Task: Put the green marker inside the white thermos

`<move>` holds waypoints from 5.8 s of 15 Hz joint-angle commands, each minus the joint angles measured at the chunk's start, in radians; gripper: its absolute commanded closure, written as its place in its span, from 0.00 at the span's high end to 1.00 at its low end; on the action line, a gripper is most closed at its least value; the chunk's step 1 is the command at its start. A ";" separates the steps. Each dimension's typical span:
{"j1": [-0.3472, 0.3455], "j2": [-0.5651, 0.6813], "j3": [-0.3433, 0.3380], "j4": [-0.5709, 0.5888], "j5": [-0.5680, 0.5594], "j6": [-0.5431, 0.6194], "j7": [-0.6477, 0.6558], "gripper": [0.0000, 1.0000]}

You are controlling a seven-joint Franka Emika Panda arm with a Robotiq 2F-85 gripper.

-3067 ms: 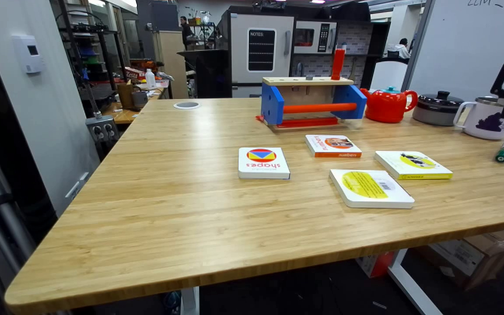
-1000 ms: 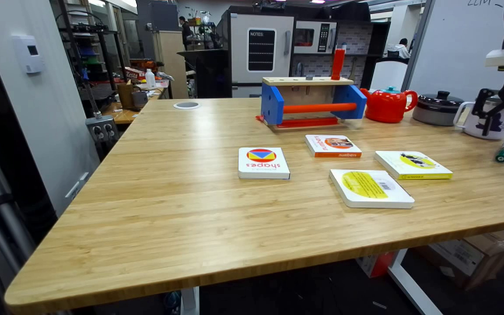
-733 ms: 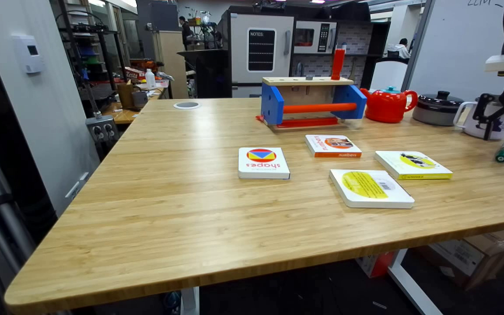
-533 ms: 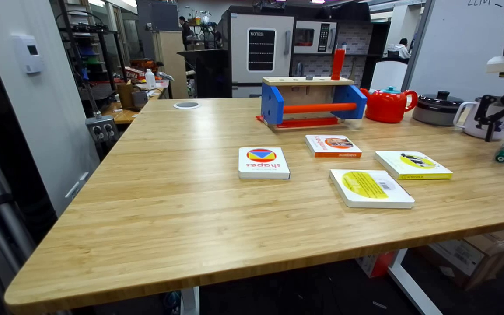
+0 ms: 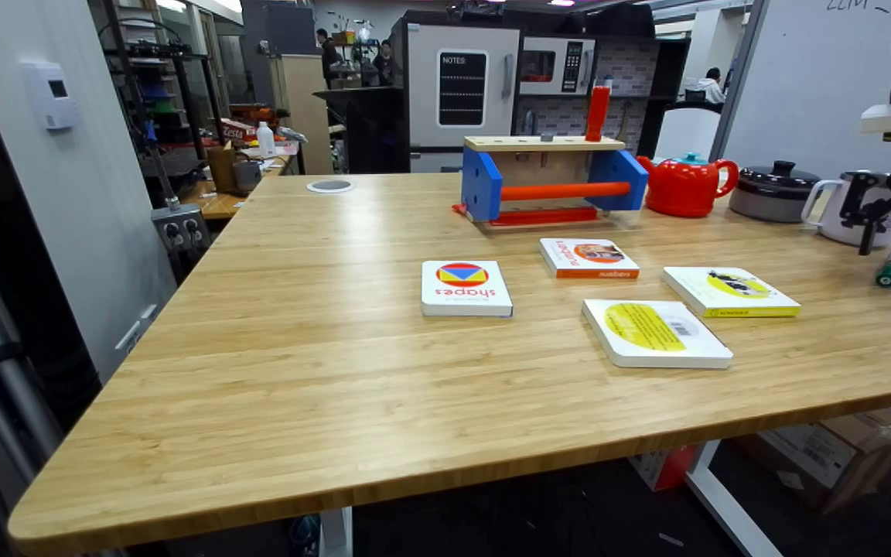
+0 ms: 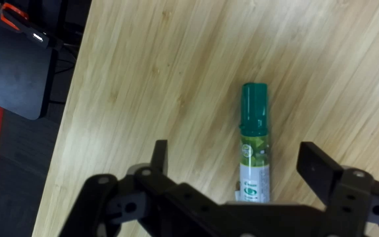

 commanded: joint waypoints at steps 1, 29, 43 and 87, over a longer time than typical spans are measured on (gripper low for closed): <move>-0.005 0.022 0.004 0.014 0.025 -0.005 -0.029 1.00; -0.013 0.056 -0.013 0.052 0.062 -0.036 -0.060 0.34; 0.016 -0.015 -0.004 -0.007 -0.011 -0.065 -0.105 0.06; 0.019 -0.350 0.099 0.155 -0.062 -0.836 -0.613 0.06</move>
